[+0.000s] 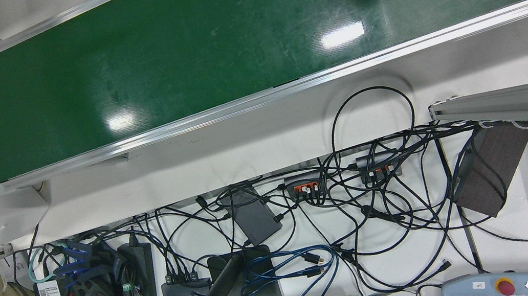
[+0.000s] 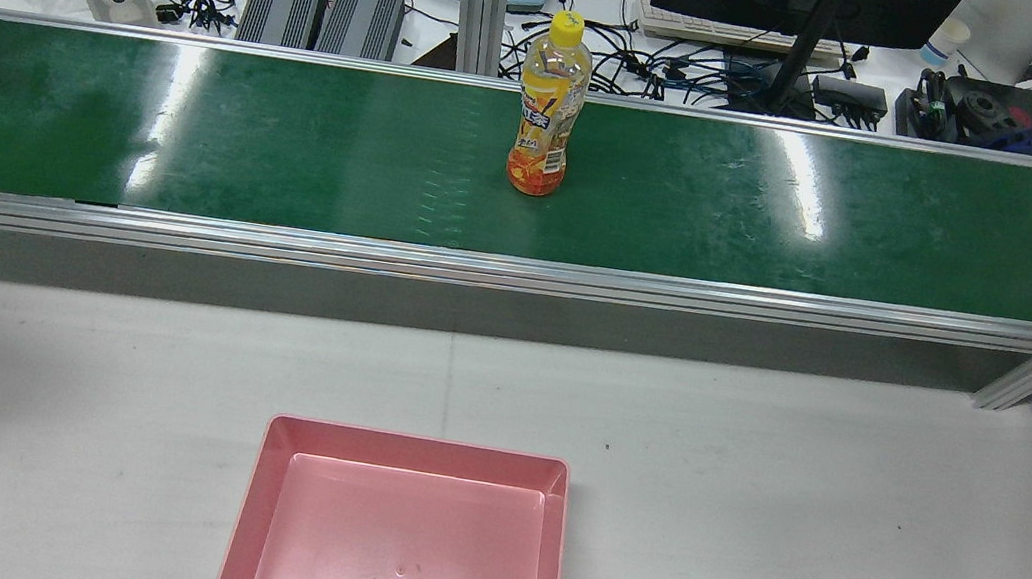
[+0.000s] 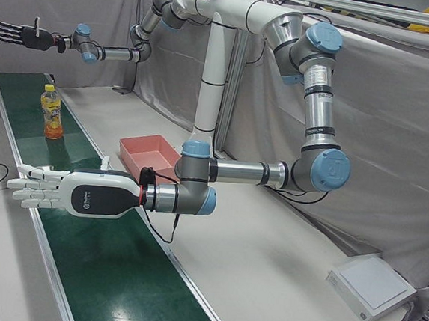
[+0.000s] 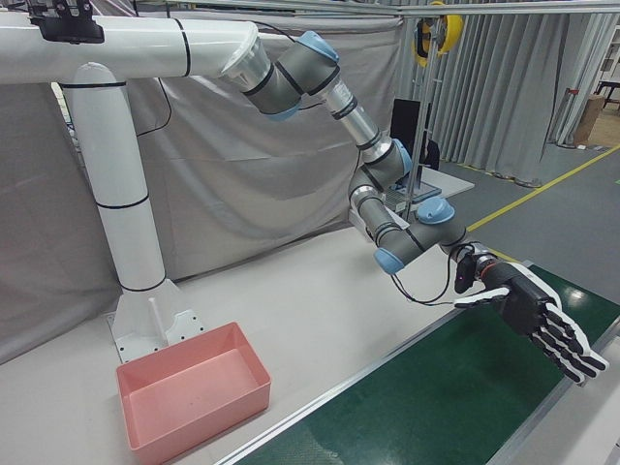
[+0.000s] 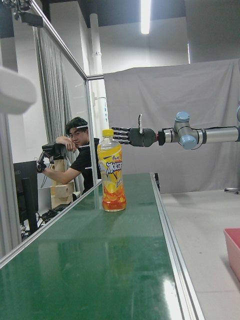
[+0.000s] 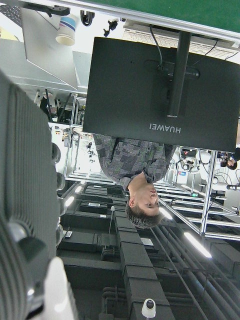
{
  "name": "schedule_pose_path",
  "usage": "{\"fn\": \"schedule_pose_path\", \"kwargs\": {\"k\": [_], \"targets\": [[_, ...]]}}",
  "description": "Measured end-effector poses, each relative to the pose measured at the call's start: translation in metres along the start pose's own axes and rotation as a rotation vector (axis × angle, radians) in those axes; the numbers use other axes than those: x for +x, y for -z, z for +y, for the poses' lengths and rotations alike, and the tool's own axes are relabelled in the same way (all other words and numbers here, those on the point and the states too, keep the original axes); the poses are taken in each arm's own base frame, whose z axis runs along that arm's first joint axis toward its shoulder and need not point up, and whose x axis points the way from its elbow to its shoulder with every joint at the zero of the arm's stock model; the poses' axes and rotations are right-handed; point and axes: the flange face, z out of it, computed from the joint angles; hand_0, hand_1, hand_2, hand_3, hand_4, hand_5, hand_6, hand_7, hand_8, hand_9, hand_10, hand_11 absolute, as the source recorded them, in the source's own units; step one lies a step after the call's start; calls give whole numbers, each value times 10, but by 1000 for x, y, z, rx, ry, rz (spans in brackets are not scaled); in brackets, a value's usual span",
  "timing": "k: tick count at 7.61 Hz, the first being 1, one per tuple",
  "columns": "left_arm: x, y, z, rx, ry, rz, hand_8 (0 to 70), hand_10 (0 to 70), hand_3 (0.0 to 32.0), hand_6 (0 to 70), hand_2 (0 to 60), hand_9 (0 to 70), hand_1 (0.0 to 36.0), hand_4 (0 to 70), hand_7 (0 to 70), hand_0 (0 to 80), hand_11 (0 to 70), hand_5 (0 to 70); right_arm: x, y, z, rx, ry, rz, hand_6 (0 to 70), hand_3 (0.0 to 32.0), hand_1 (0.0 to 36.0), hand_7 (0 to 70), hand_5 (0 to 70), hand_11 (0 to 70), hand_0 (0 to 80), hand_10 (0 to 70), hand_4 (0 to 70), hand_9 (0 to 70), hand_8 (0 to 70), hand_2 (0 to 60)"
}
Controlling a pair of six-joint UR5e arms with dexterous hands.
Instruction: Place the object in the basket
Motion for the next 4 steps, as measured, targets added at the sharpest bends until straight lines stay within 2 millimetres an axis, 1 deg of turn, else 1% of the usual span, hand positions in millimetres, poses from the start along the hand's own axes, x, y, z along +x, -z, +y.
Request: {"fn": "schedule_pose_path", "kwargs": {"k": [2, 4], "targets": [[-1, 1, -2, 4, -1, -1, 0, 12, 0, 0, 0, 0, 132, 4, 0, 720, 44, 171, 0, 0, 1, -2, 0, 1, 0, 0, 0, 0, 0, 0, 0, 0, 0, 0, 0, 0], [-2, 1, -2, 5, -3, -3, 0, 12, 0, 0, 0, 0, 134, 6, 0, 726, 43, 181, 0, 0, 1, -2, 0, 1, 0, 0, 0, 0, 0, 0, 0, 0, 0, 0, 0, 0]]}}
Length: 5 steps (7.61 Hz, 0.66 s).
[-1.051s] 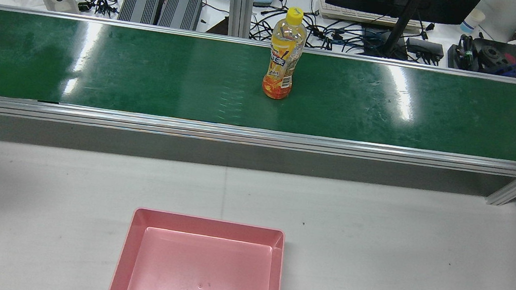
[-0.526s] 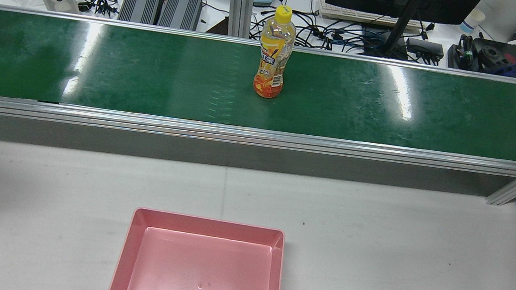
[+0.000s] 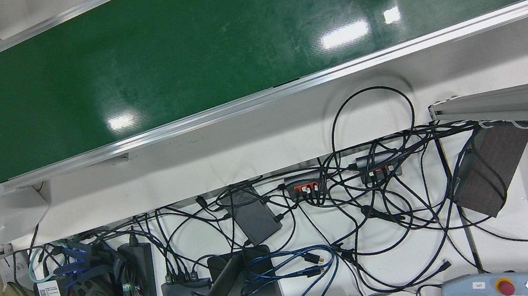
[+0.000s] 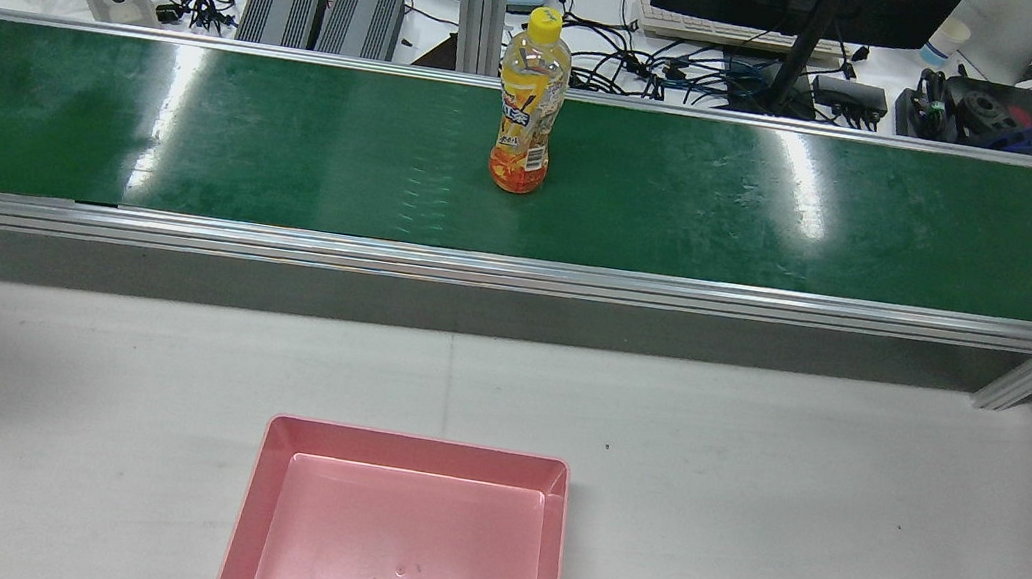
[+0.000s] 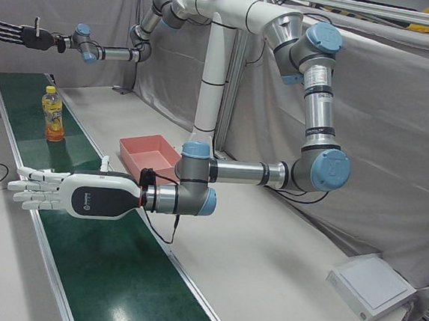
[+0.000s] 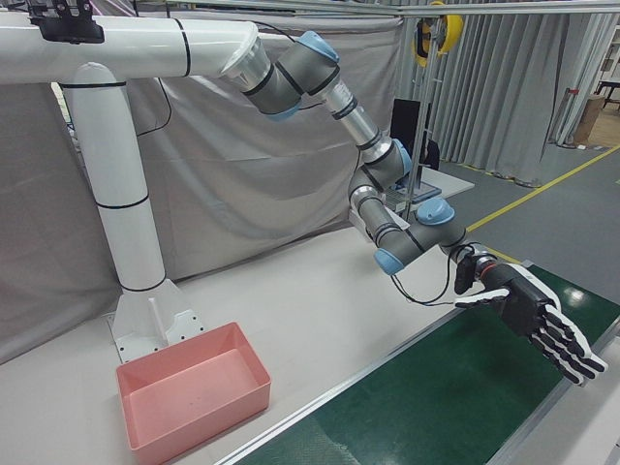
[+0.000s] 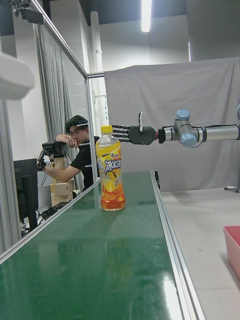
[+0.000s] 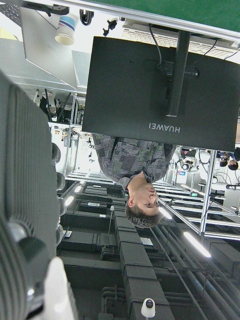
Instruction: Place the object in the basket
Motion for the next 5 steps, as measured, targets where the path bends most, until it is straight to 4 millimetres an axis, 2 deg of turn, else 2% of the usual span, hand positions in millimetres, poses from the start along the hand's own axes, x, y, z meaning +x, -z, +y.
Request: {"fn": "schedule_pose_path", "kwargs": {"k": [5], "targets": [[-8, -3, -1, 5, -19, -13, 0, 15, 0, 0, 0, 0, 140, 0, 0, 764, 49, 193, 0, 0, 0, 0, 0, 0, 0, 0, 0, 0, 0, 0, 0, 0, 0, 0, 0, 0]]}}
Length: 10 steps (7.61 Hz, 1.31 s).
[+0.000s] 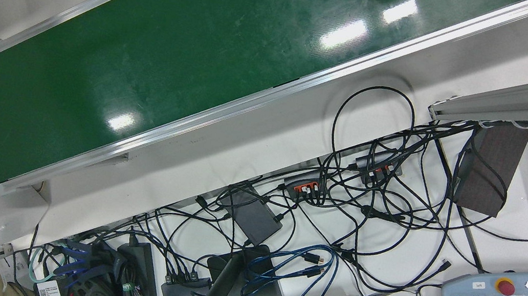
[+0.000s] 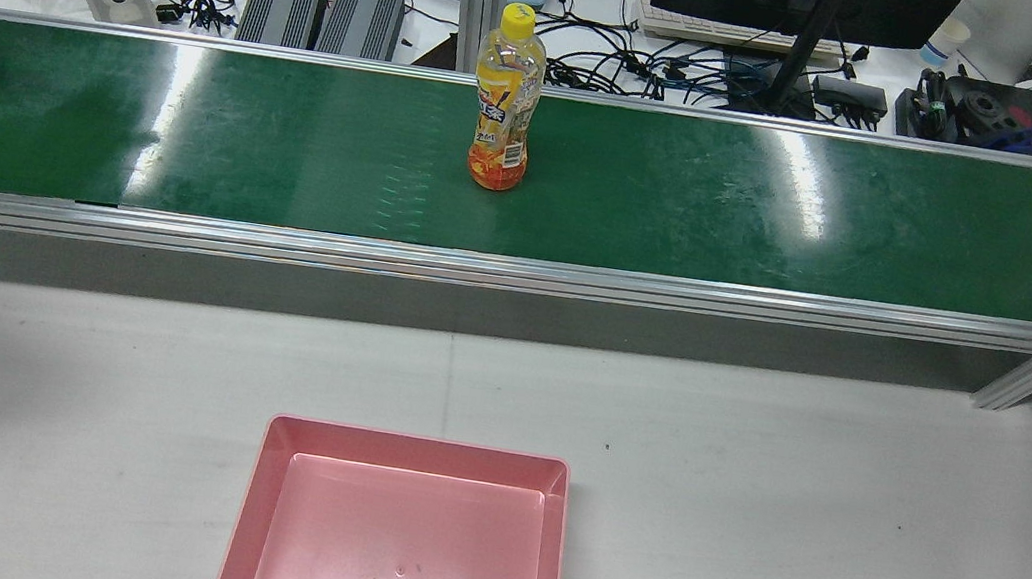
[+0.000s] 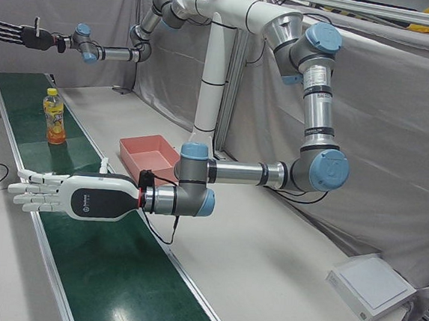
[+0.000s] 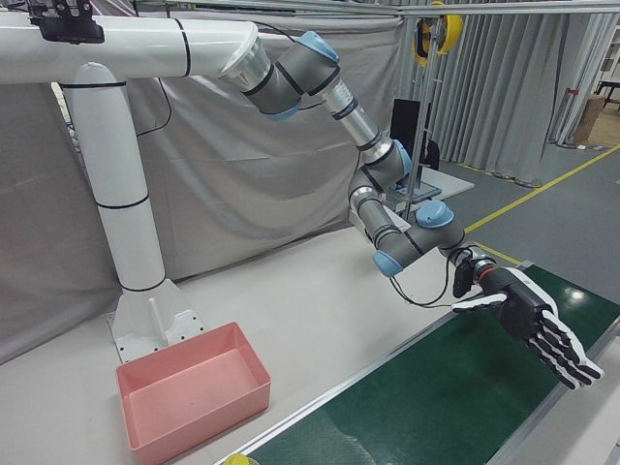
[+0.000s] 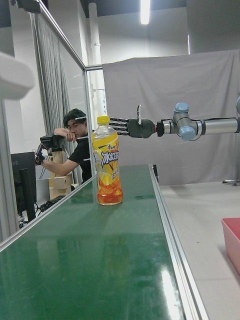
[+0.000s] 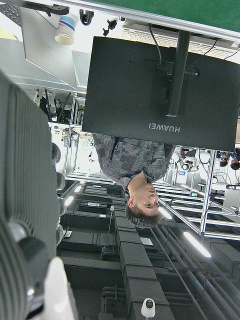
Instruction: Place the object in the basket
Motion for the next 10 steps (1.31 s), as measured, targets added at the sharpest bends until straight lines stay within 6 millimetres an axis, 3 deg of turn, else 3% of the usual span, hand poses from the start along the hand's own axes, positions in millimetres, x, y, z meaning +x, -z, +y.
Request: {"fn": "schedule_pose_path", "kwargs": {"k": [4, 10], "targets": [[-4, -4, 5, -3, -17, -4, 0, 15, 0, 0, 0, 0, 139, 0, 0, 757, 49, 176, 0, 0, 0, 0, 0, 0, 0, 0, 0, 0, 0, 0, 0, 0, 0, 0, 0, 0], [-60, -33, 35, -28, -11, -77, 0, 13, 0, 0, 0, 0, 137, 0, 0, 751, 47, 160, 0, 0, 0, 0, 0, 0, 0, 0, 0, 0, 0, 0, 0, 0, 0, 0, 0, 0]]}}
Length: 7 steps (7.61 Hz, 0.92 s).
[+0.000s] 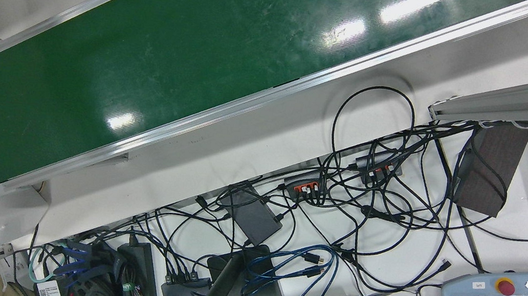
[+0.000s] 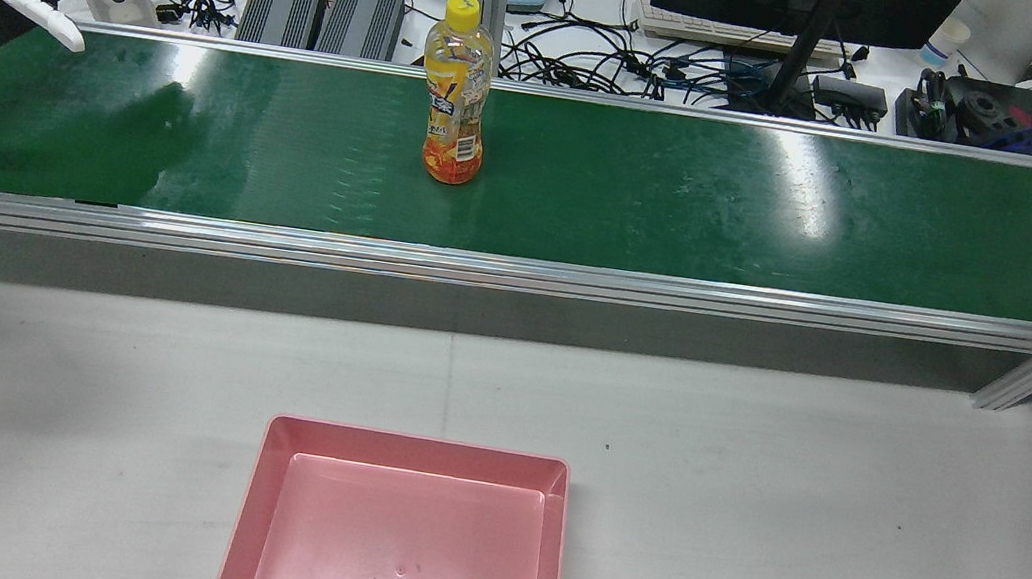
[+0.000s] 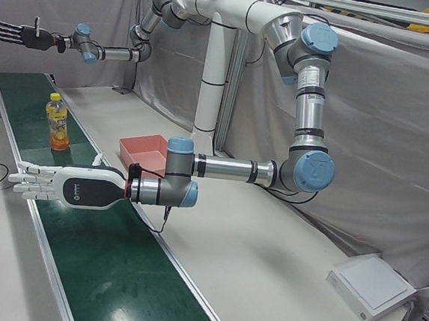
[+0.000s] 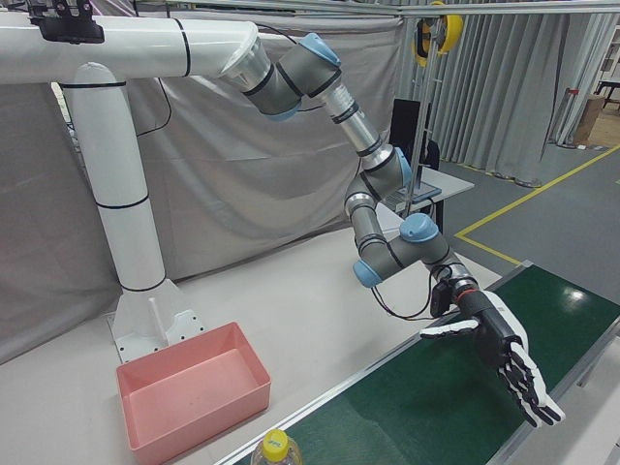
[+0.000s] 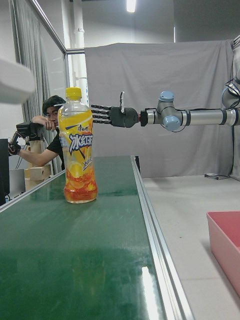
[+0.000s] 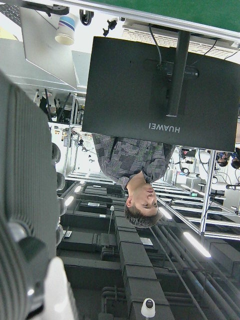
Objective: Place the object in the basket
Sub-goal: 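Move the left hand over the conveyor toward the juice bottle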
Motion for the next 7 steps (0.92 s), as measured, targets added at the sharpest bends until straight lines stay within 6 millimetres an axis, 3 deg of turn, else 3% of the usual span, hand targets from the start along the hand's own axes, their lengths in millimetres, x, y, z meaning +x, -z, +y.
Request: {"fn": "schedule_pose_path", "kwargs": {"k": [2, 3, 5, 7], "targets": [[-7, -6, 16, 9, -11, 55, 0, 4, 0, 0, 0, 0, 137, 0, 0, 764, 34, 56, 0, 0, 0, 0, 0, 0, 0, 0, 0, 0, 0, 0, 0, 0, 0, 0, 0, 0], [-17, 0, 22, 24, -11, 96, 0, 3, 0, 0, 0, 0, 137, 0, 0, 766, 31, 54, 0, 0, 0, 0, 0, 0, 0, 0, 0, 0, 0, 0, 0, 0, 0, 0, 0, 0], [-49, 8, 30, 44, 4, 125, 0, 1, 0, 0, 0, 0, 134, 0, 0, 757, 25, 96, 0, 0, 0, 0, 0, 0, 0, 0, 0, 0, 0, 0, 0, 0, 0, 0, 0, 0], [-63, 6, 37, 52, 9, 111, 0, 7, 0, 0, 0, 0, 149, 0, 0, 800, 40, 166, 0, 0, 0, 0, 0, 0, 0, 0, 0, 0, 0, 0, 0, 0, 0, 0, 0, 0]]}}
